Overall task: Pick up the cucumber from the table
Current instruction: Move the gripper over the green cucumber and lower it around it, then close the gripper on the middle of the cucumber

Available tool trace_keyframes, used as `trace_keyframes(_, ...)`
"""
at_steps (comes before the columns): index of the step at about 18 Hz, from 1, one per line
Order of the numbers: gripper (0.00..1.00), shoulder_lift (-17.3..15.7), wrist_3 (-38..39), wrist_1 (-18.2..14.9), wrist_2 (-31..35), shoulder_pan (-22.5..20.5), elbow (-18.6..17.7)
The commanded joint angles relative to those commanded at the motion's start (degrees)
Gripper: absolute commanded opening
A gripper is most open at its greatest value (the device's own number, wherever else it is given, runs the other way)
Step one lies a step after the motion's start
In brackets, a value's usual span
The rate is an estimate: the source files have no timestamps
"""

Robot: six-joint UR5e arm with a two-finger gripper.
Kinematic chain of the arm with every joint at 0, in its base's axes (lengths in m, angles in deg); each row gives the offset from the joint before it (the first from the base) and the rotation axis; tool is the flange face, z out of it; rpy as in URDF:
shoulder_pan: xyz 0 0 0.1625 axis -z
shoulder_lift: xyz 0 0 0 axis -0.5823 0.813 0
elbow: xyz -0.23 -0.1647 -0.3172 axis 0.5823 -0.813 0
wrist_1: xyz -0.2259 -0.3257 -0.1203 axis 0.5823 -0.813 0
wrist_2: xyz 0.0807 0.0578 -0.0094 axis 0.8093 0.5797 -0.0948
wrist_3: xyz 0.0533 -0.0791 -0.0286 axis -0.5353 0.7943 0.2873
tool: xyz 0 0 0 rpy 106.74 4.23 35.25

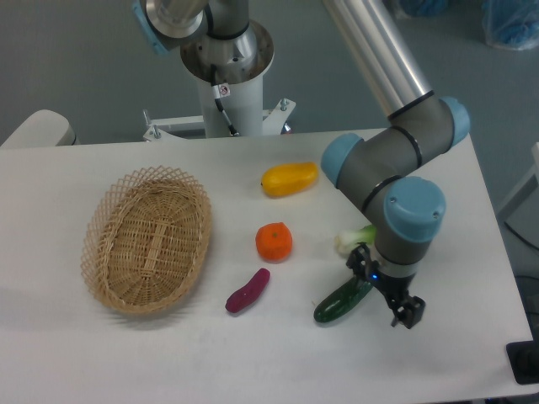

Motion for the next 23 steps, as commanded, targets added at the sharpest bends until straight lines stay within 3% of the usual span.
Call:
trace_keyframes(4,1.00,-1.75,0.00,0.09,-0.17,0.09,-3.95)
trace_keyframes(8,1.00,-1.50,-0.70,0.53,-0.17,-0.26,-3.96)
trace_keyframes(14,1.00,0.88,0.00,5.09,-0.08,0.17,-3.69)
trace_keyframes(23,1.00,0.88,-0.53,5.63,0.27,0.44,-6.77)
